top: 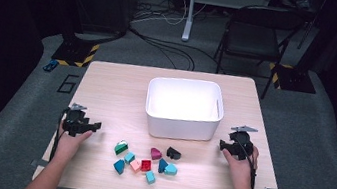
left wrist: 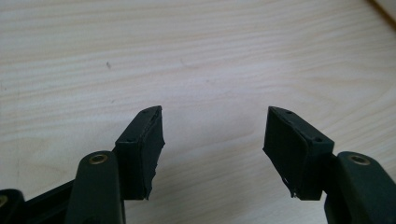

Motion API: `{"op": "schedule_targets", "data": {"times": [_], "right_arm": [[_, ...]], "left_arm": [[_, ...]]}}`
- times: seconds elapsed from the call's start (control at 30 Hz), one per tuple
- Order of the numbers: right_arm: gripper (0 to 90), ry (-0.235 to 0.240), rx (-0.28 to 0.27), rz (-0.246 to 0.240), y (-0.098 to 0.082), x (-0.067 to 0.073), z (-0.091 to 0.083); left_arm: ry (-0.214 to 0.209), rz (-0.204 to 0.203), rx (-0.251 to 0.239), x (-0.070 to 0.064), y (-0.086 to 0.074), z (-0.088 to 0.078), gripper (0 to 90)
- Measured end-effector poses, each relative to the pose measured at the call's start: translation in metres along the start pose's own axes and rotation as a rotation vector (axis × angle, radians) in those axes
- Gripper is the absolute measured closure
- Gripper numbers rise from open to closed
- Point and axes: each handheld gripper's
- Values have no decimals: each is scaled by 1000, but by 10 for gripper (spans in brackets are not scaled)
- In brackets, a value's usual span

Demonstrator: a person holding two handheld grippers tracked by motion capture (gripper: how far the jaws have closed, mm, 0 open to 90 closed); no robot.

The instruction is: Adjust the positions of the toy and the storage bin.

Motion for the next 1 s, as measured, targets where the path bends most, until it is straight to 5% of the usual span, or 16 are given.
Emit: {"op": "schedule_targets", "data": {"times": [0.13,0.33,0.73,1.0], "right_arm": [[401,13,-12,2,8,2,-10],[404,98,-37,7,23,-4,-30],[429,110,-97,-29,47,-13,-61],[445,139,-137,4,61,-17,-68]], "left_arm": [[-23,12,2,-8,10,-4,377],[-83,56,-5,-25,24,-12,398],[-166,132,-31,-52,60,-28,467],[-204,144,-50,-64,83,-31,470]]}}
Point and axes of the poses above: each handheld gripper's, and its own axes: z roughly forward along the jaws, y roughly out of its top, x roughly to its left
